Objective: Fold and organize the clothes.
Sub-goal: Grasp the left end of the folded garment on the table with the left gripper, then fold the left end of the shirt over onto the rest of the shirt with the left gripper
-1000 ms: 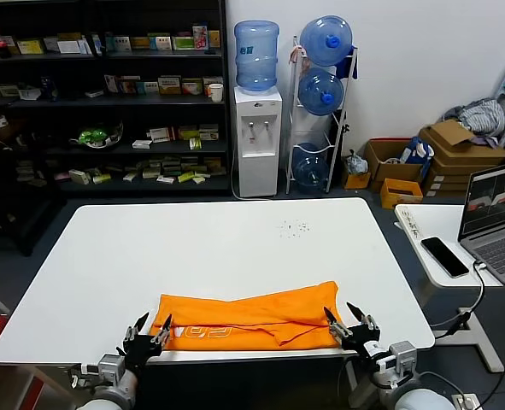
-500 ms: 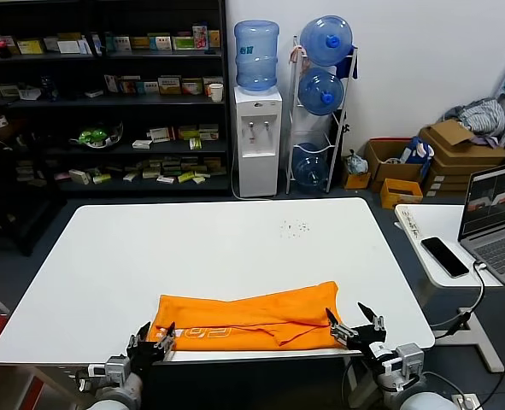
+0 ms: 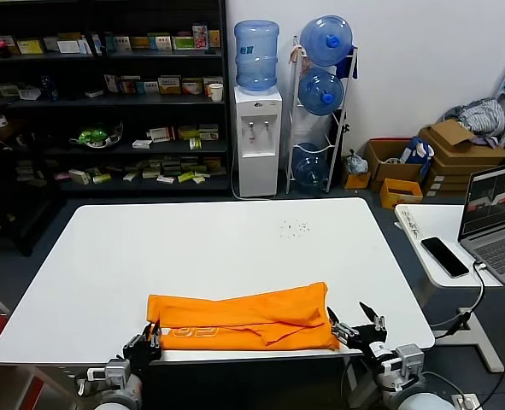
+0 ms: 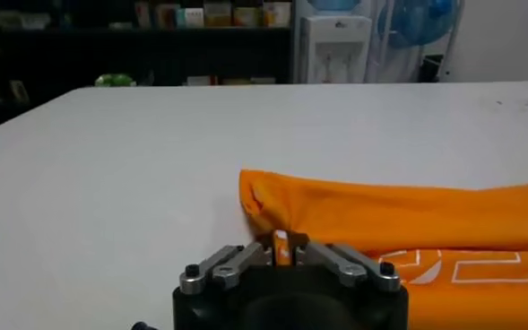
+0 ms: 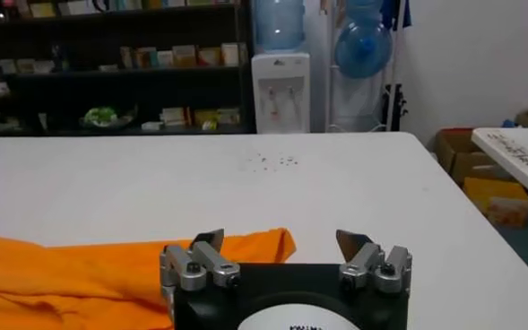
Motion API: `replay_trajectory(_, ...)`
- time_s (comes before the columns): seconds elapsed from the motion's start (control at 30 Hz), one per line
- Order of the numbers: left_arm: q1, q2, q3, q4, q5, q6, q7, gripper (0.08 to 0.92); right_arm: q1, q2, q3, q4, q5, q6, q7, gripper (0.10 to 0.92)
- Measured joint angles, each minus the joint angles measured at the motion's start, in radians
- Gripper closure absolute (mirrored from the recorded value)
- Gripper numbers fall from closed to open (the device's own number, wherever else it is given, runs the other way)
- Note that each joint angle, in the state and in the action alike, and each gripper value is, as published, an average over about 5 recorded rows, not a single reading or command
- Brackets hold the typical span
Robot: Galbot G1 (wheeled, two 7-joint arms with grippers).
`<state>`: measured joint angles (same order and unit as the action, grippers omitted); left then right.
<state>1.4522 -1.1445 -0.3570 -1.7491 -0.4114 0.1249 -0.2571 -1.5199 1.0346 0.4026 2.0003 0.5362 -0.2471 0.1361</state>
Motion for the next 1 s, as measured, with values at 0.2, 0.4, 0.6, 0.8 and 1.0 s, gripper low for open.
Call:
replay_trajectory(0.2, 0.013, 0.015, -0.034, -0.027, 0.043, 0.000, -0.004, 0.876, 0.015, 0.004, -0.010, -0.011, 0.001, 0.006, 0.009, 0.203)
replay_trajectory(0.4, 0.024, 0.077, -0.114, -0.038, 0.068, 0.014, 0.012, 0.876, 0.035, 0.012, -0.025, -0.024, 0.002, 0.008, 0.017, 0.203)
replay_trajectory(0.6, 0.017, 0.173, -0.224, 0.020, 0.125, 0.016, 0.046, 0.876, 0.058, 0.026, -0.044, -0.037, -0.002, 0.007, 0.025, 0.203)
replay_trajectory(0.8, 0.039, 0.220, -0.305, 0.036, 0.184, 0.003, 0.066, 0.876, 0.077, 0.042, -0.056, -0.051, -0.010, 0.003, 0.033, 0.203)
replay_trajectory(1.0, 0.079, 0.196, -0.274, -0.070, 0.124, 0.006, 0.073, 0.876, 0.083, 0.058, -0.061, -0.059, -0.013, -0.006, 0.043, 0.203)
